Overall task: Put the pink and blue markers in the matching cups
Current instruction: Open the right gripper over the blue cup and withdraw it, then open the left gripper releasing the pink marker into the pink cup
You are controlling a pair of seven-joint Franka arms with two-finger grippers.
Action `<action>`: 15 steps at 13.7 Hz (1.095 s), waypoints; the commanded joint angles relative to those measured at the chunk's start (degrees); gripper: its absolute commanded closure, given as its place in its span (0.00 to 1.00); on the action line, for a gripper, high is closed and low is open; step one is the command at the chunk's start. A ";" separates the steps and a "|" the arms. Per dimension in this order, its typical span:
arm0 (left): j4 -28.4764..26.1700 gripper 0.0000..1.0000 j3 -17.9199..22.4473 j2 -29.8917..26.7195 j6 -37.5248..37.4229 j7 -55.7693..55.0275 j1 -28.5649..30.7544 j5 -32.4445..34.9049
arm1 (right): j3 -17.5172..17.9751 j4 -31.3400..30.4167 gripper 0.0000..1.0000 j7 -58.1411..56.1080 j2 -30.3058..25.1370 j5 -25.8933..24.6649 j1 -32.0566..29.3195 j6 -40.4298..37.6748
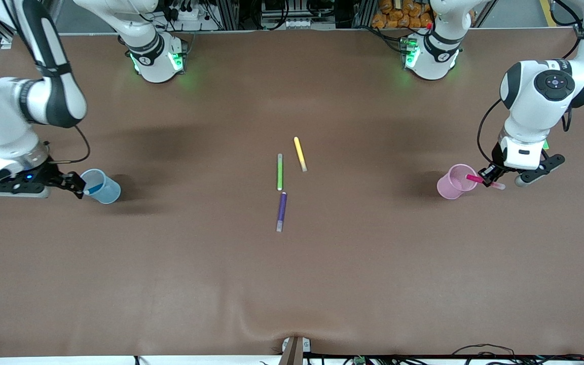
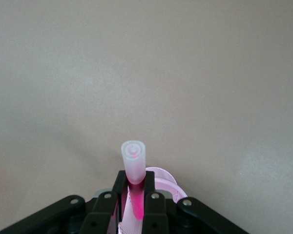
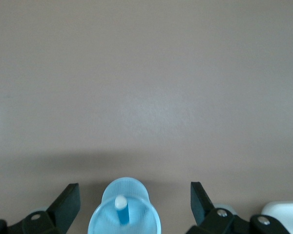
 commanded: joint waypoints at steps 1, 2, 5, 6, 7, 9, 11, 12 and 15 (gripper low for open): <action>-0.59 1.00 -0.67 0.27 1.26 -0.86 0.47 1.13 | 0.19 15.77 0.00 0.68 3.20 8.35 1.14 -22.17; -0.59 1.00 -0.76 0.62 1.26 -0.95 0.47 1.13 | 0.10 21.84 0.00 1.38 5.22 13.36 0.88 -31.39; -0.59 1.00 -0.85 1.15 1.26 -1.03 0.38 1.13 | 0.19 31.89 0.00 0.68 6.12 15.09 2.63 -38.51; -0.59 1.00 -0.76 1.41 1.26 -1.03 0.29 1.13 | 0.10 35.66 0.00 1.03 6.82 14.48 3.86 -41.13; -0.59 1.00 -0.85 1.68 1.26 -1.03 0.29 1.13 | 0.02 38.83 0.00 0.69 7.95 14.47 3.61 -45.51; -0.59 1.00 -0.85 1.94 1.26 -1.12 0.20 1.13 | -0.07 45.42 0.00 0.77 8.50 14.56 3.34 -50.01; -0.68 1.00 -0.85 2.03 1.17 -1.21 0.11 1.13 | -0.07 52.36 0.00 0.95 8.49 14.29 3.26 -55.29; -0.77 1.00 -0.93 2.03 1.09 -1.21 0.11 1.13 | -0.25 54.57 0.00 1.12 8.49 14.21 3.08 -55.74; -0.68 1.00 -0.94 7.89 1.52 -2.09 0.11 1.13 | -0.08 55.47 0.00 2.52 6.92 10.80 4.13 -56.01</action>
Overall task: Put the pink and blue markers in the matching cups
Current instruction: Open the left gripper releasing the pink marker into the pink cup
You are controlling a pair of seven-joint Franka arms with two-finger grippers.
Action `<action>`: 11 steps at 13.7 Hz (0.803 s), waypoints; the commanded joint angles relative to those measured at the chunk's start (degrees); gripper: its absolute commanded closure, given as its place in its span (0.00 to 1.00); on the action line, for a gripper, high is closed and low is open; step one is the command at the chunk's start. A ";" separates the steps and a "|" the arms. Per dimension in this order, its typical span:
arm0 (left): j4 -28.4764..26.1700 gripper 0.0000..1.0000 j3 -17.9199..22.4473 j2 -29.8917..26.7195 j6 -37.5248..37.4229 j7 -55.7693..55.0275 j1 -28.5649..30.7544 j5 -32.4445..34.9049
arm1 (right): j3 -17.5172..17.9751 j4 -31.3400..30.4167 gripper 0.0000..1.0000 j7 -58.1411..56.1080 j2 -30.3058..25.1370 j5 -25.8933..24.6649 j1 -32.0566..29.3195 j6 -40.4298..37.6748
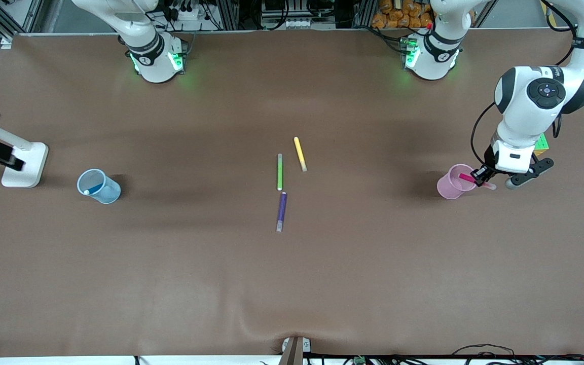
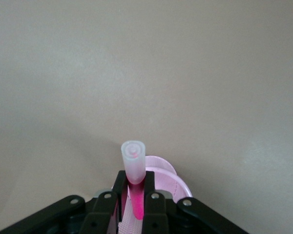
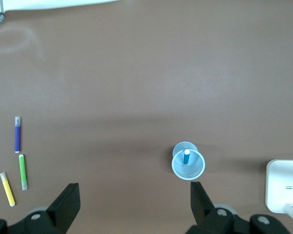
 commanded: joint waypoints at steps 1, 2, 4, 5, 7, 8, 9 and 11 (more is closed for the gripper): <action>1.05 1.00 -0.25 4.28 1.65 -1.59 0.19 1.12 | 0.28 2.30 0.00 4.58 -0.48 -5.71 2.35 -2.04; 1.32 1.00 -0.43 2.63 1.31 -1.50 0.19 1.21 | 0.10 2.48 0.00 9.04 -0.58 -7.48 4.28 -4.23; 2.02 1.00 -3.05 2.08 -0.36 -1.86 0.19 1.12 | 0.10 2.40 0.00 15.58 -3.89 -5.93 4.22 -9.58; 2.11 1.00 -3.50 2.08 -1.15 -1.94 0.19 1.12 | 0.01 1.78 0.00 15.33 -4.79 -6.53 4.30 -9.61; 1.94 1.00 -3.68 1.82 -1.86 -2.82 0.10 1.21 | 0.01 1.86 0.00 14.02 -4.01 -7.23 4.04 -9.87; 2.20 0.93 -4.55 1.82 -3.34 -3.87 0.19 1.12 | -0.07 2.30 0.00 12.53 -3.92 -7.33 3.60 -9.96; 2.63 0.64 -5.08 1.82 -5.01 -4.66 0.19 1.12 | -0.08 2.39 0.00 11.73 -4.01 -6.46 2.99 -10.48; 2.90 0.00 -5.18 1.30 -5.73 -4.41 0.45 1.12 | 0.01 2.39 0.00 11.02 -4.27 -0.50 0.62 -10.93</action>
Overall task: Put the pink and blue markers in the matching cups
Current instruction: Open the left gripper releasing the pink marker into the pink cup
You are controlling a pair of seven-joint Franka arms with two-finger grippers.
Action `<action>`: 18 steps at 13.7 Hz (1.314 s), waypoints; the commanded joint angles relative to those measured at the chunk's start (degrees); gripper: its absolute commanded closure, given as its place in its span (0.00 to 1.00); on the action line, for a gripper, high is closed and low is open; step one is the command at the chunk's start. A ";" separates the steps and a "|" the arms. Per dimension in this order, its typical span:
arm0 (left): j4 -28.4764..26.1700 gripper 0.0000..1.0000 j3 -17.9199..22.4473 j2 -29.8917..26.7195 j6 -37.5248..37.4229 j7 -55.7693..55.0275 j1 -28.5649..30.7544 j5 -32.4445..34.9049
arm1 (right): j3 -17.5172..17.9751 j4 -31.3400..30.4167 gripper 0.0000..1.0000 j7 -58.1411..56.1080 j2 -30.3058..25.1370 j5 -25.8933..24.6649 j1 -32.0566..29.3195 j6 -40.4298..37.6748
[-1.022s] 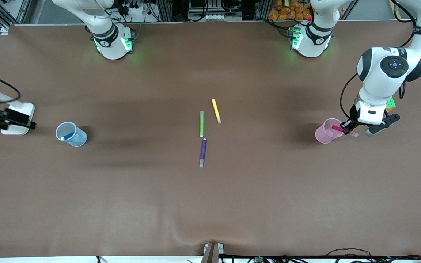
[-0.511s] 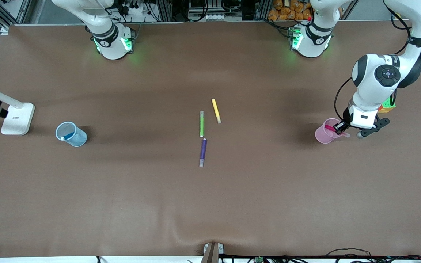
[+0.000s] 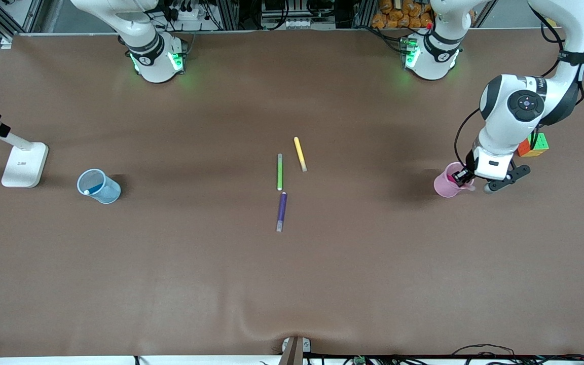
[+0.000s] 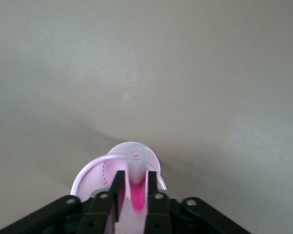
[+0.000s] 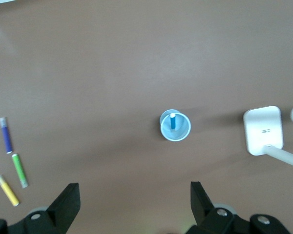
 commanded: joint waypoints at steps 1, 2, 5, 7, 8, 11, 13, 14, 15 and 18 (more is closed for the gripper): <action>0.48 0.00 -0.71 -1.70 -2.14 -1.21 0.56 1.08 | 0.33 -0.04 0.00 -1.23 -0.41 4.16 -2.65 -0.29; 0.57 0.00 -0.71 -1.87 -2.14 -1.29 0.65 1.08 | 0.24 -0.04 0.00 -2.18 -0.24 3.82 -3.00 0.59; 2.76 0.00 -0.71 -2.49 -4.32 -0.94 0.65 1.08 | 0.33 -0.75 0.00 -13.82 -0.50 1.53 -5.79 0.77; 5.92 0.00 -1.41 -3.28 -9.58 -0.77 0.65 1.17 | 0.50 -1.79 0.00 -18.18 -1.11 0.39 -5.82 0.25; 7.85 0.00 -2.46 -3.98 -12.65 -0.42 0.65 1.17 | 0.68 -3.54 0.00 -18.54 -2.50 -0.14 -5.73 -0.63; 13.65 0.00 -4.23 -5.13 -21.97 3.96 0.65 0.21 | 0.86 -11.62 0.00 -18.80 -8.22 -5.84 -2.31 3.30; 18.39 0.00 -4.41 -5.39 -27.95 6.95 0.47 -1.72 | 0.68 -16.81 0.00 -21.34 -11.64 -5.94 -2.39 6.90; 21.20 0.00 -4.49 -5.48 -32.07 9.84 0.56 -3.38 | 0.51 -19.79 0.00 -22.48 -13.75 -5.86 -2.56 8.58; 24.18 0.00 -4.49 -5.57 -35.85 12.39 0.56 -5.49 | 0.33 -22.43 0.00 -22.84 -15.42 -5.51 -2.65 9.81; 33.41 0.00 -4.67 -5.39 -46.14 15.57 0.39 -8.67 | 0.42 -23.34 0.00 -23.81 -16.06 -5.68 -2.39 10.61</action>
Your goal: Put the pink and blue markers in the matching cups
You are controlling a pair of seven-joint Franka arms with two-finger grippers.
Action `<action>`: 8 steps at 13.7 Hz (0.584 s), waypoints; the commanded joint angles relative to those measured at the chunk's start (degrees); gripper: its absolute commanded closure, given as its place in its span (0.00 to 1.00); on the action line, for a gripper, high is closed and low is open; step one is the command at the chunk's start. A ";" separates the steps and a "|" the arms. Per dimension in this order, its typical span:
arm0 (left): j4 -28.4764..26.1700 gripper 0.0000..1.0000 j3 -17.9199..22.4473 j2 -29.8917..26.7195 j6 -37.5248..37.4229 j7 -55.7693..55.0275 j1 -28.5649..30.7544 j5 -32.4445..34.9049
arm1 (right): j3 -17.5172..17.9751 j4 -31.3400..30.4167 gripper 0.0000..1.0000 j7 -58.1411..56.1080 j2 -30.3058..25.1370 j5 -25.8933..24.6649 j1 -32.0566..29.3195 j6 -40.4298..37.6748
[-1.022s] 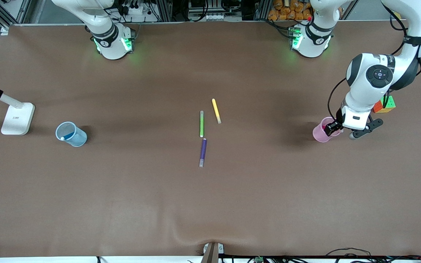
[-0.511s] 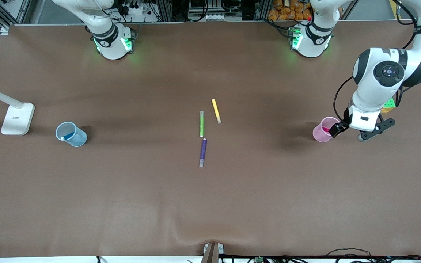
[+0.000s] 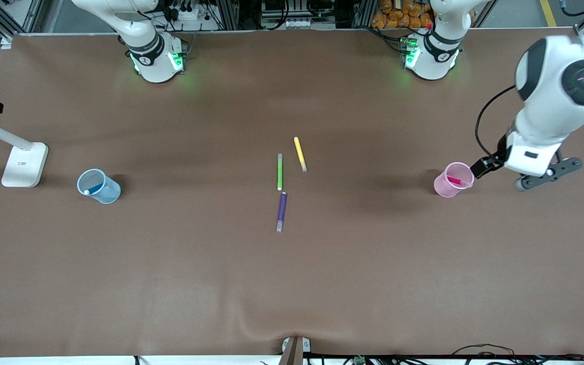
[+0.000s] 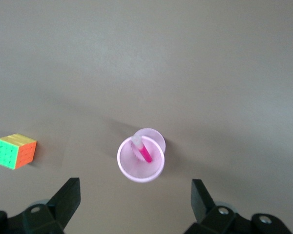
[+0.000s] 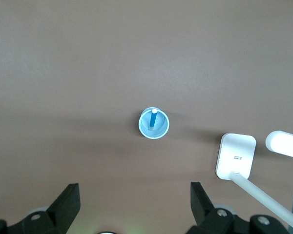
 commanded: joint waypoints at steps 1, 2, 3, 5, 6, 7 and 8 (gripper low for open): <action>8.75 0.00 -1.06 0.21 -10.16 5.19 0.26 -1.41 | 0.08 -3.18 0.00 -3.17 -2.34 -0.80 -0.07 1.61; 12.52 0.00 -1.15 0.47 -14.02 9.92 0.26 -1.49 | 0.08 -2.31 0.00 -3.97 -2.08 -1.24 0.02 1.61; 16.21 0.00 -1.24 0.91 -17.20 13.44 0.35 -1.58 | 0.17 -1.00 0.00 -3.71 -1.64 -1.42 0.28 1.43; 20.37 0.00 -1.15 1.09 -21.95 15.49 0.44 -2.11 | 0.17 1.55 0.00 -3.18 0.11 -1.33 -0.16 1.16; 22.56 0.00 -1.15 1.18 -24.84 15.94 0.53 -2.11 | 0.17 2.52 0.00 -3.27 1.08 -1.42 -0.33 1.17; 24.84 0.00 -1.15 1.18 -26.35 17.24 0.44 -2.11 | 0.08 2.88 0.00 -3.36 1.35 -1.42 -0.51 1.08; 25.56 0.00 -1.15 0.92 -26.54 18.22 0.44 -2.20 | 0.08 2.88 0.00 -3.53 1.35 -1.42 -0.25 0.99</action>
